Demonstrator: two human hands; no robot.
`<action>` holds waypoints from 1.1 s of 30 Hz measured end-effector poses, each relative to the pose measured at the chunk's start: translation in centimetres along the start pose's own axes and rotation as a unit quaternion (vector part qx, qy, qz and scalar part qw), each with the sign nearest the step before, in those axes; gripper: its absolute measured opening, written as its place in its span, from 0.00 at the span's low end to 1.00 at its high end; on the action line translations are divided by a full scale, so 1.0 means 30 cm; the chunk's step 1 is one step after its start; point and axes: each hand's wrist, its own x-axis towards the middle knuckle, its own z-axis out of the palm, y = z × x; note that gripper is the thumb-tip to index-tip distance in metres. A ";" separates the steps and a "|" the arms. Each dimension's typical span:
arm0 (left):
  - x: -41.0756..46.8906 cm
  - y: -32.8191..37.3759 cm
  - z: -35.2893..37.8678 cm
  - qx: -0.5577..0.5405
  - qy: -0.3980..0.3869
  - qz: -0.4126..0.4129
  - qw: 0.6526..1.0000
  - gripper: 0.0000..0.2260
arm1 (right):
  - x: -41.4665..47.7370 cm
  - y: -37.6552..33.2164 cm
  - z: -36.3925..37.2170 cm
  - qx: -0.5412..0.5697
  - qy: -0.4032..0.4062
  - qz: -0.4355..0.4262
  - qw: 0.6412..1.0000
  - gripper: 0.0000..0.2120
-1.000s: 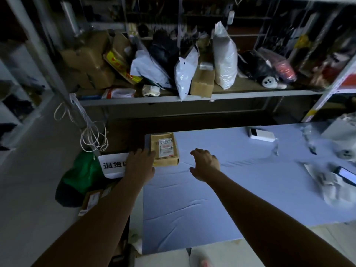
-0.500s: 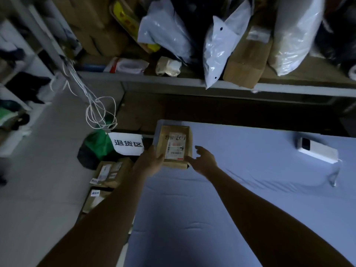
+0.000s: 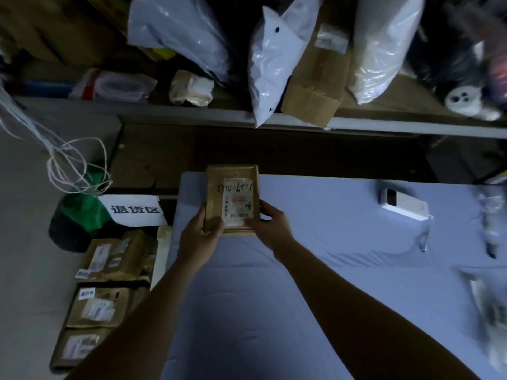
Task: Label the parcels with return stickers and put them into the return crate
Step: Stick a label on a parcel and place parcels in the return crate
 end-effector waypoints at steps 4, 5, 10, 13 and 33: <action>-0.060 0.154 0.189 0.042 -0.031 0.029 0.998 0.24 | -0.075 0.083 -0.258 0.047 0.028 0.006 0.999 0.25; -0.086 0.191 0.252 0.040 -0.041 0.036 0.998 0.23 | -0.099 0.119 -0.334 0.055 0.033 0.008 0.998 0.25; -0.272 0.335 0.605 0.028 -0.086 0.071 0.993 0.21 | -0.277 0.314 -0.748 0.084 0.023 -0.015 0.996 0.22; -0.432 0.413 0.839 0.010 -0.096 0.079 0.992 0.19 | -0.384 0.459 -0.997 0.085 0.026 -0.023 0.996 0.19; -0.906 0.628 1.817 0.191 -0.052 -0.058 0.979 0.52 | -0.666 1.074 -1.706 0.036 0.053 0.062 0.996 0.21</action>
